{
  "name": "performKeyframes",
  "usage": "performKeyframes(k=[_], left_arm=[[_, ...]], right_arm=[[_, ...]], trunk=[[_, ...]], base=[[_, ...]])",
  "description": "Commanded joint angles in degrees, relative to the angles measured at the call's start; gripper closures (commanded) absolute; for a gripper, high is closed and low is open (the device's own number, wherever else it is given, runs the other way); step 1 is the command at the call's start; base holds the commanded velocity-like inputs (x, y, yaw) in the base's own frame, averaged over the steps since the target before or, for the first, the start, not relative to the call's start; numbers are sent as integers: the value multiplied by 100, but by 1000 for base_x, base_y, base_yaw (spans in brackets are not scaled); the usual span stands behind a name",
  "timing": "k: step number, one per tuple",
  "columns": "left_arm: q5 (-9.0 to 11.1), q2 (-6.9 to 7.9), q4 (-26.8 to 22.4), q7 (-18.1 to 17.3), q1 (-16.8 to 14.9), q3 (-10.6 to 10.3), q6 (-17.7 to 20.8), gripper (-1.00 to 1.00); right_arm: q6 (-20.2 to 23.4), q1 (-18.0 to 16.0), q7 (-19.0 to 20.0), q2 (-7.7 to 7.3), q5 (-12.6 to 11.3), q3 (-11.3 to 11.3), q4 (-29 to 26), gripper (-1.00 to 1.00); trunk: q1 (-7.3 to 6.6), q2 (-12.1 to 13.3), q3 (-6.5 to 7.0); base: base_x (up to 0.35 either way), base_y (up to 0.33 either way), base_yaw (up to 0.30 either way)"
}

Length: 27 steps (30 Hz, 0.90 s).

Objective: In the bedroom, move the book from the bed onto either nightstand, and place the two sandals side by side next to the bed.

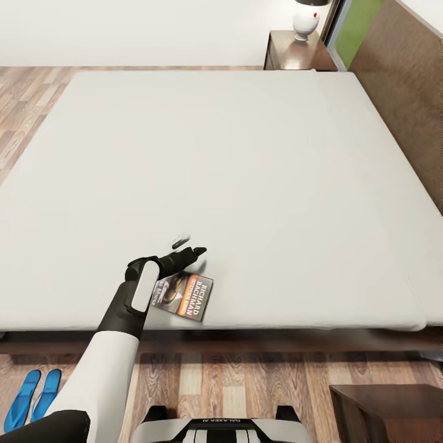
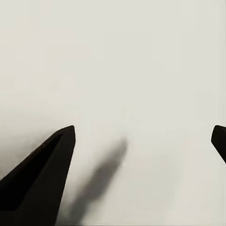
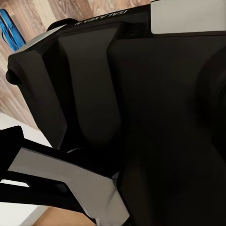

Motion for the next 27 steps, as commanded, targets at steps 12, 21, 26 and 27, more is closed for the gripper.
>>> performKeyframes(k=[12, 21, 26, 27], left_arm=[[25, -6, 4, 12, 0, 18, 45, -100], [25, -6, 4, 12, 8, 18, 45, -100], [25, -6, 3, 12, 9, 18, 45, -100], [25, -6, 3, 12, 9, 18, 45, -100]], right_arm=[[60, -2, 32, 0, -27, -22, 0, -100], [60, -2, 35, 0, -27, -22, 0, -100], [60, -2, 35, 0, -27, -22, 0, -100], [60, -2, 35, 0, -27, -22, 0, -100]], trunk=[[0, -1, -16], [0, -1, -16], [0, -1, -16], [0, -1, -16]], base=[[0, 0, -139], [0, 0, -24], [0, 0, -5], [0, 0, -75]])
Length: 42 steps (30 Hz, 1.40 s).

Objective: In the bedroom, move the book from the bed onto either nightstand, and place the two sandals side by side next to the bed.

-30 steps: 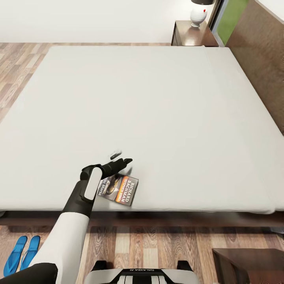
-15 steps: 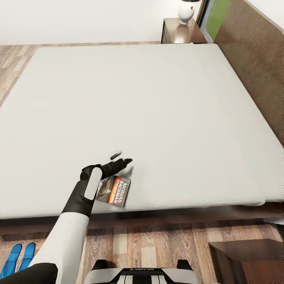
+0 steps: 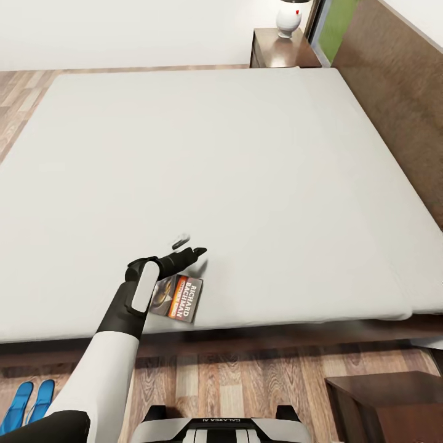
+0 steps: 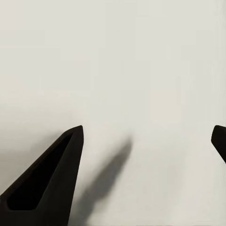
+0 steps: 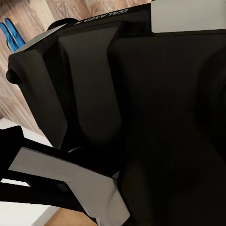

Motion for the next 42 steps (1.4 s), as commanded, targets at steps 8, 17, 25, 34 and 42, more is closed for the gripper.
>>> performKeyframes(k=[8, 17, 25, 34, 42], left_arm=[[23, -8, -7, 8, 0, 17, 42, -100], [23, -8, -1, 9, 0, 12, 42, -100], [23, -7, -10, 10, 0, 10, 42, -100], [23, -9, -9, 10, 0, 9, 43, -100], [23, -12, -9, 5, 0, 9, 44, -100]], right_arm=[[60, -1, 23, 0, -27, -22, 0, -100], [60, -1, 23, 0, -27, -22, 0, -100], [60, -1, 23, 0, -27, -22, 0, -100], [60, -1, 23, 0, -27, -22, 0, -100], [60, -1, 23, 0, -27, -22, 0, -100]], trunk=[[0, -1, -3], [-87, 159, 69], [-153, 279, 123], [-219, 400, 176], [-219, 400, 176]], base=[[0, 0, -46], [0, 0, -1], [0, 0, 0], [0, 0, 0], [0, 0, 0]])
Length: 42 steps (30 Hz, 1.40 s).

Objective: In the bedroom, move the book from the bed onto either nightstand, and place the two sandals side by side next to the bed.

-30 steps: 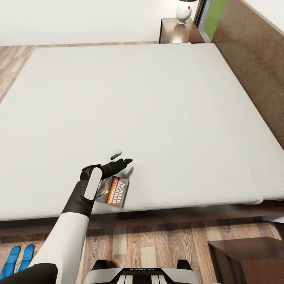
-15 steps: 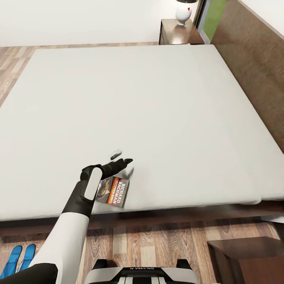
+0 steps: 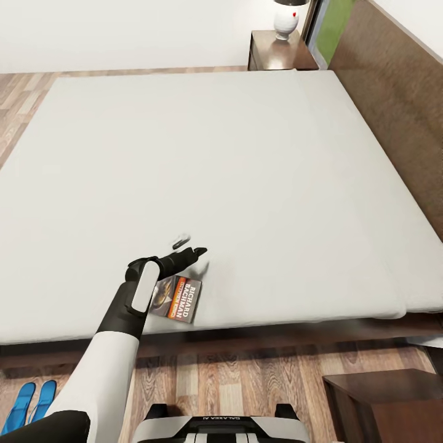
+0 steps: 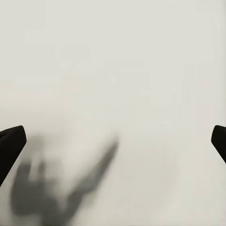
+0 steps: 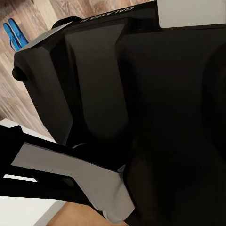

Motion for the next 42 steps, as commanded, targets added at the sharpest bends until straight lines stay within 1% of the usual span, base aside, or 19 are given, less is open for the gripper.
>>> performKeyframes(k=[1, 4, 6, 27, 34, 42], left_arm=[[4, -8, -3, 9, -2, 20, 35, -100], [6, -8, -1, 10, -2, 20, 35, -100], [11, -8, 4, 12, -2, 20, 37, -100], [10, -10, -3, 5, -2, 20, 35, -100], [12, -10, 4, 5, -2, 20, 34, -100], [13, -10, 6, 5, -2, 20, 34, -100]], right_arm=[[60, -1, 23, 0, -28, -21, -1, -100], [60, -1, 23, 0, -28, -21, -1, -100], [61, -1, 24, 0, -28, -21, -1, -100], [63, -1, 24, 0, -28, -21, -1, -100], [62, -1, 23, 0, -28, -21, -1, -100], [61, -1, 27, 0, -28, -21, -1, -100]], trunk=[[0, -2, -3], [0, -2, -3], [-44, 79, 33], [-44, 79, 33], [-44, 79, 33], [-44, 79, 33]], base=[[0, 0, 0], [0, 0, 0], [0, 0, 0], [0, 0, 0], [-178, 0, 0], [-30, 0, 0]])
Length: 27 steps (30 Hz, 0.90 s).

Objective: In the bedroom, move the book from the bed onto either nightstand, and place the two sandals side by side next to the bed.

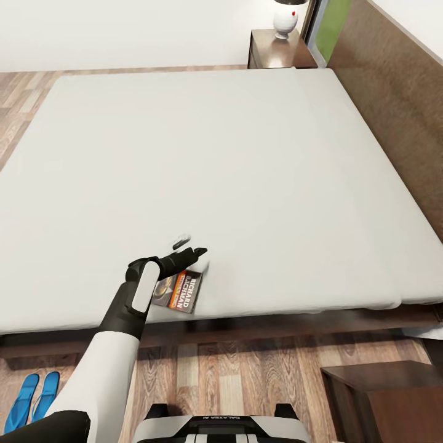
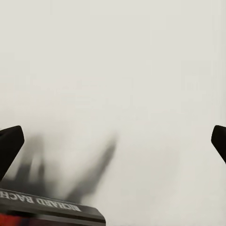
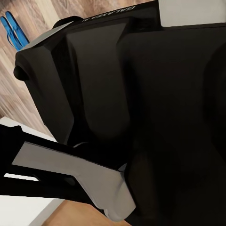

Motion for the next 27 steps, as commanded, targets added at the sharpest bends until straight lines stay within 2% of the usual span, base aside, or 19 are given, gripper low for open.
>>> performKeyframes(k=[1, 7, 14, 27], left_arm=[[20, -6, -4, 5, -2, 20, 35, -100], [20, -6, -4, 5, -2, 20, 35, -100], [20, -6, -4, 5, 1, 20, 35, -100], [20, -6, 9, 5, 6, 20, 35, -100]], right_arm=[[60, -1, 22, 0, -28, -22, -1, -100], [59, -1, 21, 0, -28, -22, -1, -100], [59, -1, 27, 0, -27, -22, 3, -100], [59, -1, 16, 0, -28, -22, -1, -100]], trunk=[[0, -2, -3], [0, -2, -3], [0, -2, -3], [0, -2, -3]], base=[[-3, 0, 0], [-6, 0, 0], [-132, 0, 0], [-7, 0, 0]])
